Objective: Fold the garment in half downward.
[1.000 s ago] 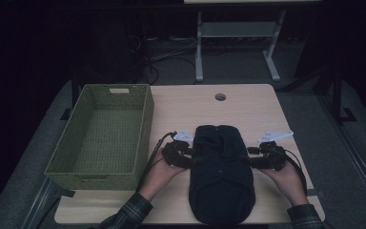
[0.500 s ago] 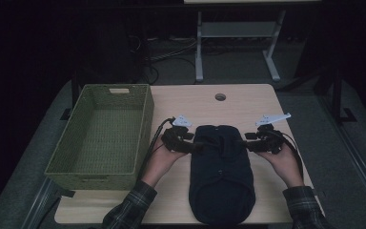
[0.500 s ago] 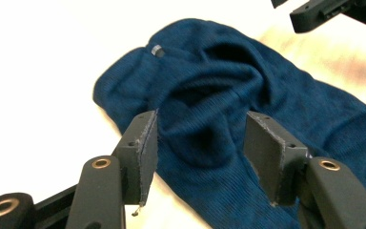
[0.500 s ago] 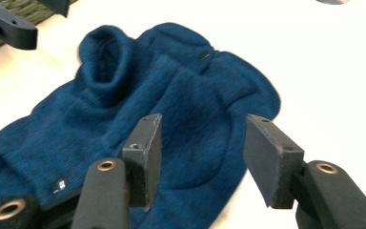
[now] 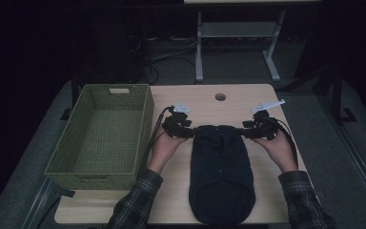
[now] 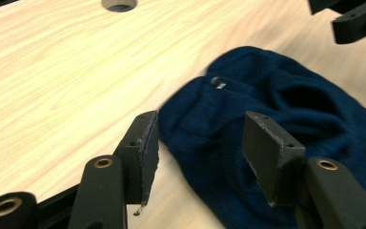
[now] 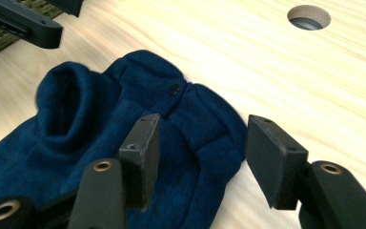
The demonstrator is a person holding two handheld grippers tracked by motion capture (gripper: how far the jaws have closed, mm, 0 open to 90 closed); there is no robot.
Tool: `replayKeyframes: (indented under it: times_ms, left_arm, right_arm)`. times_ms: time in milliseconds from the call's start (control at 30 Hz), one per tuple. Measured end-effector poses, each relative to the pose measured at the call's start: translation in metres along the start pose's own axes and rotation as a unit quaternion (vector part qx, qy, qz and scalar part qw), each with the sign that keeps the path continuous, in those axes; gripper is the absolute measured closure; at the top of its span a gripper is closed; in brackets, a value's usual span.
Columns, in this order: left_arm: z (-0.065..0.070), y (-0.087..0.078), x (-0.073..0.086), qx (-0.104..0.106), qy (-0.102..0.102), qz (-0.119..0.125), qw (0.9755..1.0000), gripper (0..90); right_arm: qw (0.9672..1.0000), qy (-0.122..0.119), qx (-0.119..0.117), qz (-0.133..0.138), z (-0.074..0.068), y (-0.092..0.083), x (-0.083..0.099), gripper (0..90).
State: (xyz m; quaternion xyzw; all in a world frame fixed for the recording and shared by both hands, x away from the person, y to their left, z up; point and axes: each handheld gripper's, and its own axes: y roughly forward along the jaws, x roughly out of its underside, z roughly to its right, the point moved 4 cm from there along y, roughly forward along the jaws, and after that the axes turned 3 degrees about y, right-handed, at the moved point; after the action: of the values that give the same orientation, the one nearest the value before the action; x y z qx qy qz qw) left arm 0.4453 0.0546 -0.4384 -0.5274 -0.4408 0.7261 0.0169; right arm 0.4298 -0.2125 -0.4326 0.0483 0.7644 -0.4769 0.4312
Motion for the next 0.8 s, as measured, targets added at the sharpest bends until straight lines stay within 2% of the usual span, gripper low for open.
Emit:
replayKeyframes:
  times_ms: [67,167,300,433,500,567,633,733,800]
  left_arm:
    - [-0.006,0.009,0.001,-0.005,-0.002,-0.007,1.0000,46.3]
    - [-0.012,0.020,0.002,-0.003,-0.012,-0.006,0.9999,46.3]
    - [-0.017,0.032,0.005,-0.002,-0.018,-0.009,0.9998,46.2]
    - [-0.022,0.041,0.005,0.000,-0.025,-0.008,0.9997,46.3]
    - [-0.022,0.046,0.005,-0.001,-0.022,-0.014,0.9997,46.2]
    - [-0.023,0.052,0.008,-0.011,-0.009,-0.022,0.9997,46.7]
    - [-0.026,0.058,0.012,-0.007,-0.018,-0.030,0.9993,47.4]
    - [-0.027,0.062,0.016,-0.004,-0.024,-0.034,0.9991,48.1]
    - [-0.028,0.062,0.017,-0.003,-0.019,-0.040,0.9990,48.8]
  right_arm:
    - [1.0000,0.004,-0.005,-0.001,0.001,0.003,-0.003,45.9]
    - [0.9999,0.004,-0.006,0.013,0.003,0.009,-0.007,47.0]
    - [0.9999,0.012,-0.008,-0.001,0.007,0.018,-0.007,46.8]
    - [0.9999,0.015,-0.003,0.005,0.012,0.024,-0.010,46.2]
    - [0.9998,0.018,0.002,0.006,0.015,0.026,-0.013,46.0]
    - [0.9997,0.019,0.011,0.009,0.018,0.029,-0.014,46.5]
    - [0.9995,0.027,0.011,0.015,0.021,0.033,-0.014,46.5]
    - [0.9993,0.035,0.015,0.004,0.025,0.042,-0.010,46.6]
    - [0.9992,0.036,0.017,-0.002,0.028,0.047,-0.008,46.7]
